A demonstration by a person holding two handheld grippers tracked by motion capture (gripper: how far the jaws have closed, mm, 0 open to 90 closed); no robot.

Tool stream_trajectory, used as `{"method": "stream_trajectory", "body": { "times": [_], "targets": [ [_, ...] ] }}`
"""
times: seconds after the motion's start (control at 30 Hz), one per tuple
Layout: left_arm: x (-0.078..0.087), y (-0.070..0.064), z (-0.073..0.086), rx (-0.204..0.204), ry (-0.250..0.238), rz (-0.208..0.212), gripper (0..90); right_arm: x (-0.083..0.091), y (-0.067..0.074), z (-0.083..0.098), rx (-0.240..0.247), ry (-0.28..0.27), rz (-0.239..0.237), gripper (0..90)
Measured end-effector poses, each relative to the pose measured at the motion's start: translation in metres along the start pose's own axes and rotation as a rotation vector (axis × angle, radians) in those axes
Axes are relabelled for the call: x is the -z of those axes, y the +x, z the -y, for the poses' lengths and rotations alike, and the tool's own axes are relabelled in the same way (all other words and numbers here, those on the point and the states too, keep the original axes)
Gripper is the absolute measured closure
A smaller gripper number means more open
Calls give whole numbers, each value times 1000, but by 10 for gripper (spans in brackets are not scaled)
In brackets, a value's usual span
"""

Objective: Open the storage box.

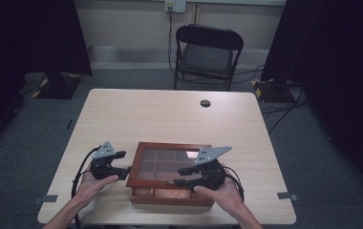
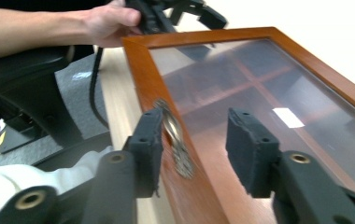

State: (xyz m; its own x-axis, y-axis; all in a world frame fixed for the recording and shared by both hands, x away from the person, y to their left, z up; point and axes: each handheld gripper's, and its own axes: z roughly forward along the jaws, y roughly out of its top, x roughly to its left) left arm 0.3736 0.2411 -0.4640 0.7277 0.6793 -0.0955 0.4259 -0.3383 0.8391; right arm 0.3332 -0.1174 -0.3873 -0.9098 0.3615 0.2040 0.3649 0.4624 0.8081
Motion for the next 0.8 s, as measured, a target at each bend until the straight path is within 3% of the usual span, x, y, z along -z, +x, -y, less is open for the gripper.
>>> {"method": "stream_trajectory", "body": {
  "times": [0.17,0.4,0.47,0.57,0.67,0.8],
  "targets": [
    [3,-2,-1,12,-13,-2,245,9,-8,12,-20,-20,16,453],
    [10,-1,-5,45,-69,15,270,21,-13,14,-43,-57,31,324],
    [9,-1,-8,39,-73,25,283,23,-14,13,-34,-65,26,301],
    [7,-3,-12,35,-78,54,225,27,-15,10,-34,-78,38,267],
    [7,-8,-21,6,-94,58,219,31,-19,10,-41,-82,51,233],
    [6,-9,-30,1,-120,65,208,36,-24,12,-49,-88,61,229]
  ]
}}
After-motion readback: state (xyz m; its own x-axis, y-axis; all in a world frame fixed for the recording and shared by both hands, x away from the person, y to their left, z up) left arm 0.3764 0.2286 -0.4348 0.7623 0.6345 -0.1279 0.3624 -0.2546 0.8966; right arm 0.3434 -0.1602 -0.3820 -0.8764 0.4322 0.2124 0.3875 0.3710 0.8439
